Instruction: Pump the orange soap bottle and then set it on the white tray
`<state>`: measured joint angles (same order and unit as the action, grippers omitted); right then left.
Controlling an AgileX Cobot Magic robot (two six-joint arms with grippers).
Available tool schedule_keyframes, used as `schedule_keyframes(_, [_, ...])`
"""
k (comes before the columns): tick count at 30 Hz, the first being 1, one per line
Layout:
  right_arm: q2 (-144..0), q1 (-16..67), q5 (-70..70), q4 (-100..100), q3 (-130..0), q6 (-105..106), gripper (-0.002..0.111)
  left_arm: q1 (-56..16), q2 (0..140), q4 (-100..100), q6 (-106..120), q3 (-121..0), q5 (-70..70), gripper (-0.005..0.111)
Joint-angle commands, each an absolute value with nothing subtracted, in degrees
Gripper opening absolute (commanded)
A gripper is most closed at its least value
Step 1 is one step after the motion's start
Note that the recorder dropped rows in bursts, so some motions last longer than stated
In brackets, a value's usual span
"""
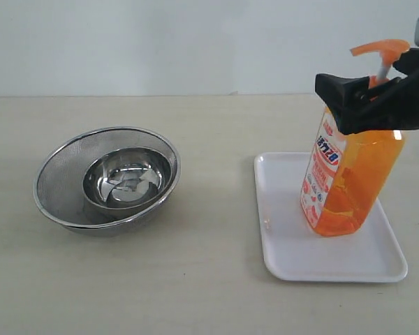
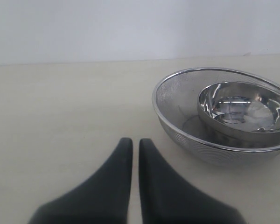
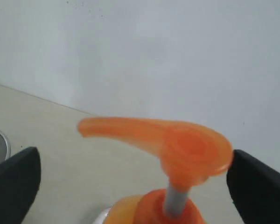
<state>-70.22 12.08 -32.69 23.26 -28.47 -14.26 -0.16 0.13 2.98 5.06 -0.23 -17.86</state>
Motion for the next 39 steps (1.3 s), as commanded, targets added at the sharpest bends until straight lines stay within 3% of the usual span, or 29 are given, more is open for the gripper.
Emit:
schedule_keyframes(1, [-69.8,12.0,-31.4,22.9,-28.7,-15.9,0.105,-0.1,0.0,3.5,4.7,0.0,-17.8,0.005])
schedule_keyframes(15, [-69.8,12.0,-21.1,29.9,-28.6,-31.0,0.105,-0.1,0.0,3.5,4.7,0.0,-17.8,0.005])
schedule_keyframes(19, [-69.8,12.0,-31.1,29.9,-23.2,-28.9,0.105,-0.1,0.0,3.5,4.7,0.0,-17.8,0.005])
schedule_keyframes(26, [-71.6,12.0,-33.4,20.8,-20.1,-18.5,0.105,-0.1,0.0,3.5,4.7,0.0,-17.8,0.005])
schedule_keyframes(32, [-80.5,12.0,-40.4,19.2,-20.1,-18.5,0.105,-0.1,0.0,3.5,4.7,0.0,-17.8,0.005])
schedule_keyframes(39, [-81.1,12.0,-41.4,17.0,-20.1,-18.0,0.105,-0.1,0.0,3.5,4.7,0.0,-17.8,0.005])
